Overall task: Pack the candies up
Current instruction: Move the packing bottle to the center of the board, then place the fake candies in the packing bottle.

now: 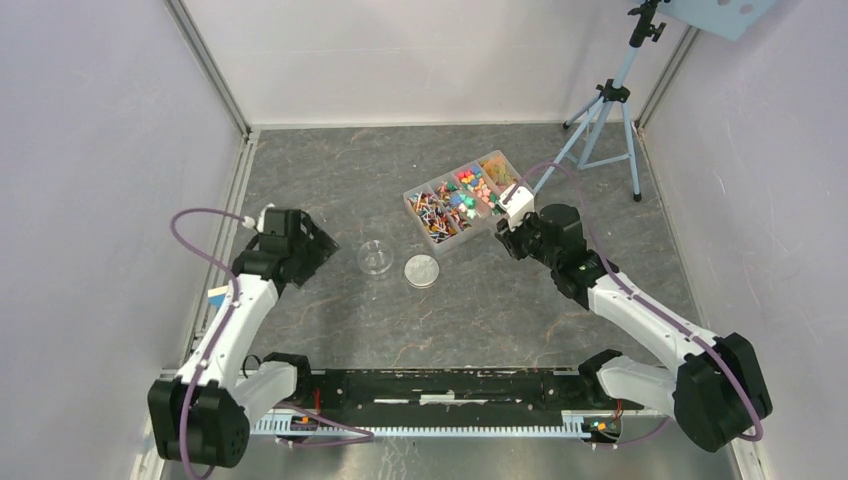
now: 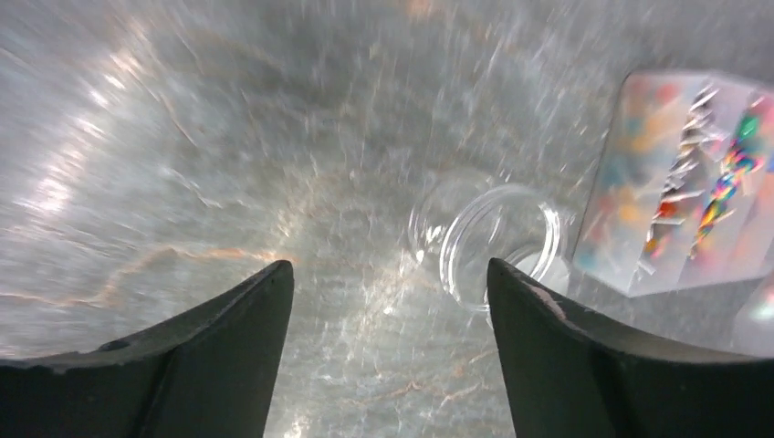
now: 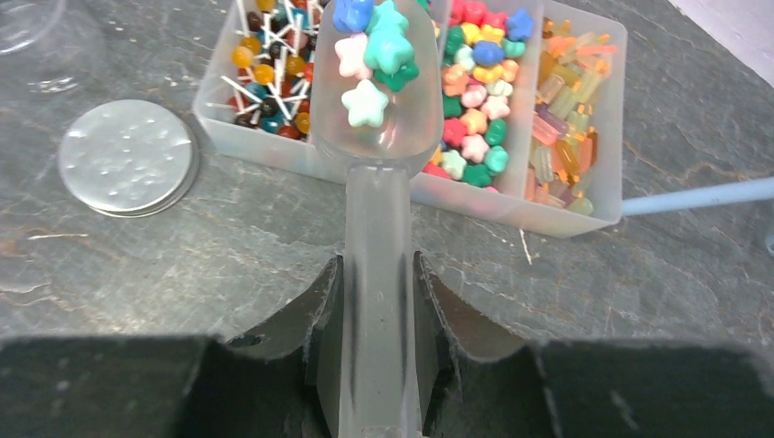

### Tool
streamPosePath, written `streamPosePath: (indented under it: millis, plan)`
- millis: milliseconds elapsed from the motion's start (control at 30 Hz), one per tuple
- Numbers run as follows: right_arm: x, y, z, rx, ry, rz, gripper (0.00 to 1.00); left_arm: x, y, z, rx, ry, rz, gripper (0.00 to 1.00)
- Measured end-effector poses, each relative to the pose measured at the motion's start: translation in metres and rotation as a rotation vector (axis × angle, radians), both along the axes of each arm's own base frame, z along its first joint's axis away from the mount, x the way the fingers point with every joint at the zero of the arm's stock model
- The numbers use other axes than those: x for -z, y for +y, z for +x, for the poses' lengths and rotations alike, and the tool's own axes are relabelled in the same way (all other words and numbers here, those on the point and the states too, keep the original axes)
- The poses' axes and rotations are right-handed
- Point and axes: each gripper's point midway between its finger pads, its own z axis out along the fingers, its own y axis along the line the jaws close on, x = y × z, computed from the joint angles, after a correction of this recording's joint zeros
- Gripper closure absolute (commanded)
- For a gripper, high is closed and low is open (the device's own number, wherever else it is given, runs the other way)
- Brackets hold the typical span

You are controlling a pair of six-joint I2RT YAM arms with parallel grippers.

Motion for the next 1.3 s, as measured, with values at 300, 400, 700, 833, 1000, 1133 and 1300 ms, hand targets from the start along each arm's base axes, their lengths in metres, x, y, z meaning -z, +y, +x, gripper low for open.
streamPosePath:
  millis: [300,400,700,833,1000,1133,1300]
  plan:
    - [-0.029,0.053,-0.03,-0.155,-0.025,0.026,1.0,-0.142,0.074,0.002,-0.177,-0.389,0.348,0.0]
    - [-0.037,0.074,-0.044,-0.21,-0.032,0.037,1.0,-0.155,0.09,-0.011,-0.23,-0.432,0.415,0.0]
    - [-0.047,0.118,-0.075,-0.319,-0.017,0.034,1.0,-0.143,0.111,-0.033,-0.266,-0.417,0.527,0.0]
    - [-0.041,0.128,-0.086,-0.347,0.021,0.0,1.0,-0.151,0.114,-0.039,-0.291,-0.454,0.53,0.0]
    - [-0.031,0.137,-0.1,-0.372,0.074,-0.042,1.0,-0.152,0.115,-0.039,-0.296,-0.457,0.533,0.0]
    - [-0.024,0.142,-0.103,-0.378,0.115,-0.08,1.0,-0.15,0.115,-0.039,-0.292,-0.452,0.536,0.0]
    - [-0.02,0.151,-0.101,-0.376,0.156,-0.117,1.0,-0.147,0.112,-0.038,-0.272,-0.447,0.532,0.0]
